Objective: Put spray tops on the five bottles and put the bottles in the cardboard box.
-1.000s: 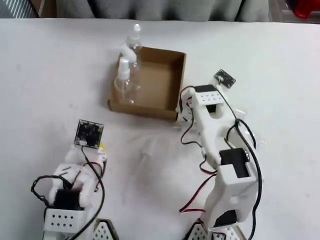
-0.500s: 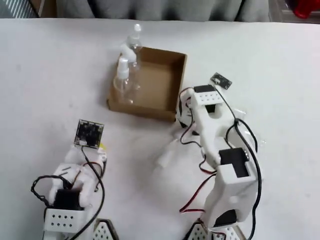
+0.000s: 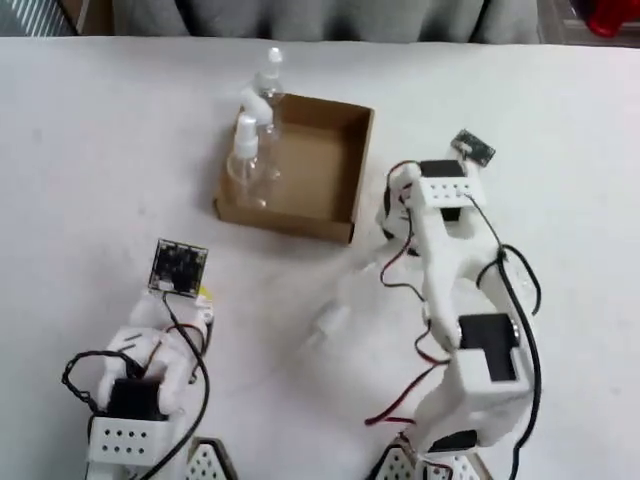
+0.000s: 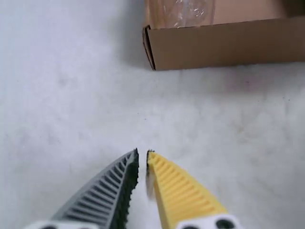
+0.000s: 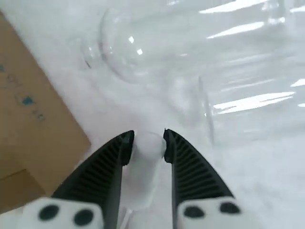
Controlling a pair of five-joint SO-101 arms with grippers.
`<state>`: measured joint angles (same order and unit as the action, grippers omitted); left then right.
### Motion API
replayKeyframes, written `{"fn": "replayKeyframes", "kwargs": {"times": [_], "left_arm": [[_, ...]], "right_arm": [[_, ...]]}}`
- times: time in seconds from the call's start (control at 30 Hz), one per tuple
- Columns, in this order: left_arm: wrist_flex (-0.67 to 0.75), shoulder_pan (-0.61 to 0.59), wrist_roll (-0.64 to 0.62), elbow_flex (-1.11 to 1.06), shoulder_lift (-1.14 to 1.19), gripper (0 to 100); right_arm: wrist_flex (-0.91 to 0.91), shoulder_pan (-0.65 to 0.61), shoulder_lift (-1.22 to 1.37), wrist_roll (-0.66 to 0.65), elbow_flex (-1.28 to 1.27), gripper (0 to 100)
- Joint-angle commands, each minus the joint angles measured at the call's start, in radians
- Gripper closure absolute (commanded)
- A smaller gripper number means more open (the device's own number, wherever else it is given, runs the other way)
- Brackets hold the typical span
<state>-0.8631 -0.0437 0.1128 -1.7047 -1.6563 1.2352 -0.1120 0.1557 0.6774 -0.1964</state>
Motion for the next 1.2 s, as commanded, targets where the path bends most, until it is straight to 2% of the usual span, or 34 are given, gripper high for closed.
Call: {"fn": "replayKeyframes", "kwargs": {"times": [0.0, 0.2, 0.33, 0.6, 0.8, 0.87, 1.03, 1.17], "left_arm": [[-0.002, -0.008, 0.012, 0.005, -0.022, 96], [-0.002, -0.008, 0.012, 0.005, -0.022, 96], [-0.002, -0.008, 0.012, 0.005, -0.022, 96], [-0.002, -0.008, 0.012, 0.005, -0.022, 96], [-0.002, -0.01, 0.012, 0.005, -0.022, 96], [-0.002, -0.01, 0.012, 0.005, -0.022, 96], [-0.002, -0.01, 0.012, 0.005, -0.022, 96], [0.0, -0.01, 0.012, 0.005, -0.022, 96]], "right_arm": [[0.054, -0.013, -0.122, -0.012, 0.038, 98.4], [0.14, -0.147, -0.248, -0.014, 0.038, 98.4], [0.137, -0.305, -0.268, -0.101, 0.035, 98.4], [-0.056, -0.556, -0.142, -0.117, -0.02, 98.4], [-0.208, -0.607, -0.008, -0.117, -0.029, 98.1], [-0.223, -0.618, 0.021, -0.117, -0.029, 94.3], [-0.205, -0.628, 0.038, -0.124, -0.029, 78.6], [-0.067, -0.624, 0.004, -0.15, 0.012, 78.2]]}}
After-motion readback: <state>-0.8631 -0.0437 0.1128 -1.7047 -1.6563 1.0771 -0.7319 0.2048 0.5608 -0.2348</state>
